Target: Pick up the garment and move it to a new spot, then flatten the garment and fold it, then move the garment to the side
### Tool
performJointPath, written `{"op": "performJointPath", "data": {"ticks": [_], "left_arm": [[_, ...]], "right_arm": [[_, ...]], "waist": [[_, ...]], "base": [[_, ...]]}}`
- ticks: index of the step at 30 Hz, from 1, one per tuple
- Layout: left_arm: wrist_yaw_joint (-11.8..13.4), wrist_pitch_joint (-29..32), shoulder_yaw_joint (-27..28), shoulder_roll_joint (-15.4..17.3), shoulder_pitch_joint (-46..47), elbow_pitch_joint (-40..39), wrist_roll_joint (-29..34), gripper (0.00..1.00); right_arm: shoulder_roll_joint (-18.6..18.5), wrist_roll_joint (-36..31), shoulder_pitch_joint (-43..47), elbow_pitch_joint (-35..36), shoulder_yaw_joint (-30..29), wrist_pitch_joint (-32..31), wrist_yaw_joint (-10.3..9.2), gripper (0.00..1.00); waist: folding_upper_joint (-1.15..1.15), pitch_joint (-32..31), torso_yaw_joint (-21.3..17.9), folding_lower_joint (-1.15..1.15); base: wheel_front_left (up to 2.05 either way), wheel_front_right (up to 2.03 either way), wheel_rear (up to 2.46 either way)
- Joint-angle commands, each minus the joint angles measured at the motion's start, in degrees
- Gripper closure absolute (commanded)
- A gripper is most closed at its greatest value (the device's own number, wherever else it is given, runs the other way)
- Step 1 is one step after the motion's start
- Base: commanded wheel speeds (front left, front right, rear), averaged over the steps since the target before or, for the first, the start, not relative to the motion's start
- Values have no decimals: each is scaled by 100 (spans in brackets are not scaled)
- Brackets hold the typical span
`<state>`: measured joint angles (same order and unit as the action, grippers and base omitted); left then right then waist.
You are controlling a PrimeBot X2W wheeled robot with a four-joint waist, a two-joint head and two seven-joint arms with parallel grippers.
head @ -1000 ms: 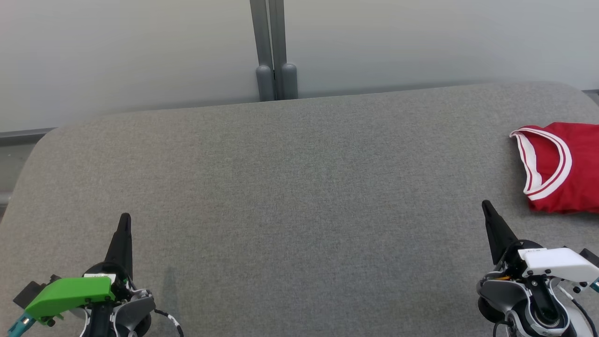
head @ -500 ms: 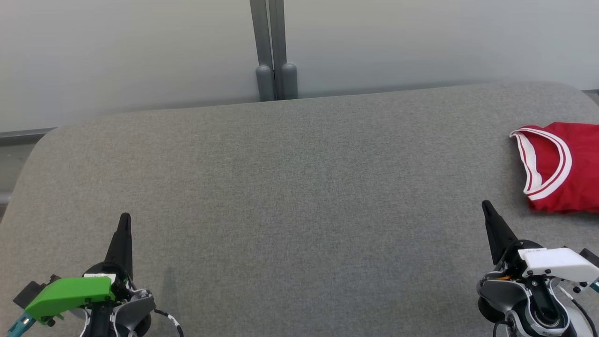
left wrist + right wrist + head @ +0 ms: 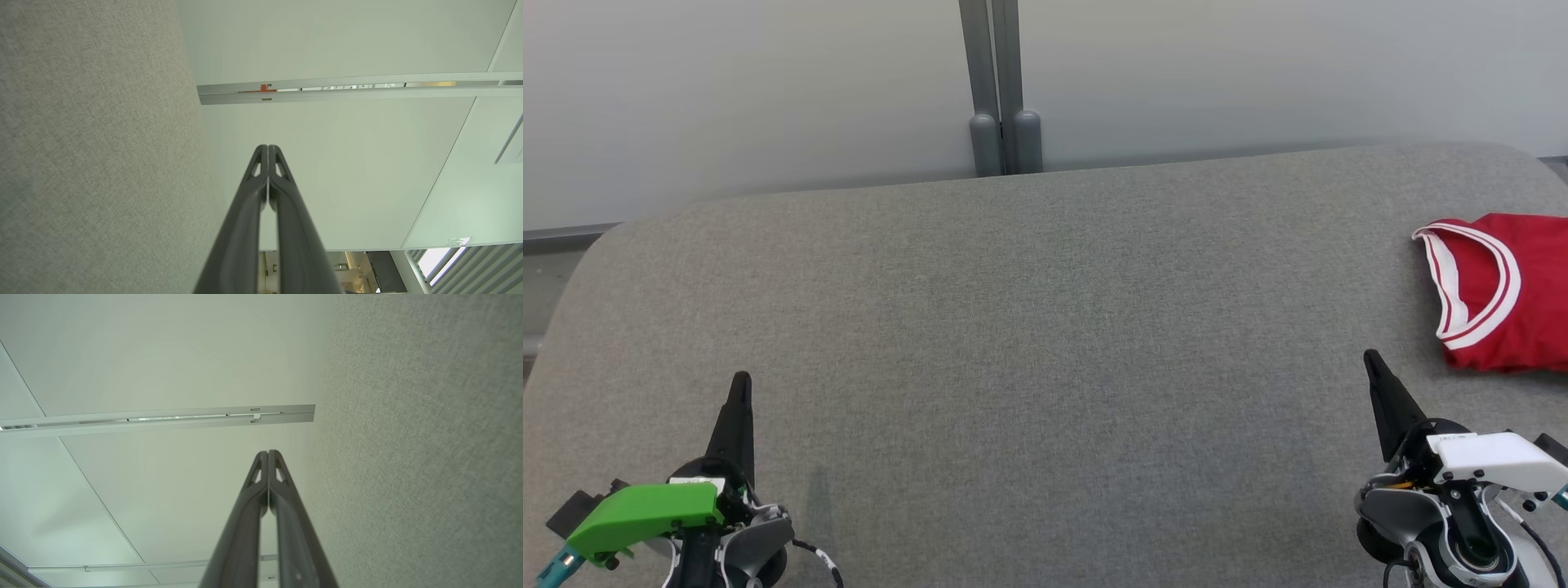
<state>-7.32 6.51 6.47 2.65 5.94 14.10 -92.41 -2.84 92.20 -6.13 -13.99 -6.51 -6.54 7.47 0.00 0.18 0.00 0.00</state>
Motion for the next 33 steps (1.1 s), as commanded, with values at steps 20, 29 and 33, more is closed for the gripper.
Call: {"op": "performJointPath", "data": {"ticks": [20,29,33], "left_arm": [[-33,22,15,42,71,-11,-4,100],[-33,22,15,43,71,-11,-4,100],[-33,22,15,43,71,-11,-4,100]], "right_arm": [[-6,41,-30,-9,-7,-18,4,100],[-6,41,-30,-9,-7,-18,4,100],[-6,41,-30,-9,-7,-18,4,100]], "waist": [[0,0,0,0],[0,0,0,0],[0,0,0,0]], "base": [[0,0,0],[0,0,0],[0,0,0]]}}
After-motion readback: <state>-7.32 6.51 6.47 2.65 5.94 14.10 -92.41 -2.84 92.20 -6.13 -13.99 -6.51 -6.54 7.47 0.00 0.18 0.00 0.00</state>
